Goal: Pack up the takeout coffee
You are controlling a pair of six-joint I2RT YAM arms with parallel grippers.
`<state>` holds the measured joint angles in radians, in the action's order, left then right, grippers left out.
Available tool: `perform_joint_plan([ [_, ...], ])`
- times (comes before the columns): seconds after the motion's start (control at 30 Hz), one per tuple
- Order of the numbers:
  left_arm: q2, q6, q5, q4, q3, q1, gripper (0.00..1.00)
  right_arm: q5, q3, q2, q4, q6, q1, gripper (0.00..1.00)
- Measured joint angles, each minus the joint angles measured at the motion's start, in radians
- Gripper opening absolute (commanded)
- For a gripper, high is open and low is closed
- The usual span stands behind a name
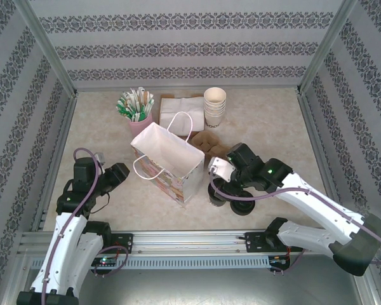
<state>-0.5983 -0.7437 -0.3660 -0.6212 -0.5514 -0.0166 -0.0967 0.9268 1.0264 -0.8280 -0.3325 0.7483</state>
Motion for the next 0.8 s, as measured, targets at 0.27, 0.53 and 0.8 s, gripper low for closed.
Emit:
perform_joint_plan([
  [0.27, -0.021, 0.0, 0.0, 0.001, -0.03, 0.0, 0.57, 0.165, 0.2, -0.041, 0.053, 0.263, -0.077, 0.62],
  [0.53, -0.042, 0.0, 0.0, 0.001, -0.064, 0.0, 0.57, 0.02, 0.365, 0.257, 0.021, 0.372, -0.281, 0.54],
  [0.8, -0.013, 0.0, 0.0, -0.014, -0.074, 0.0, 0.57, -0.085, 0.388, 0.556, -0.014, 0.352, -0.319, 0.51],
])
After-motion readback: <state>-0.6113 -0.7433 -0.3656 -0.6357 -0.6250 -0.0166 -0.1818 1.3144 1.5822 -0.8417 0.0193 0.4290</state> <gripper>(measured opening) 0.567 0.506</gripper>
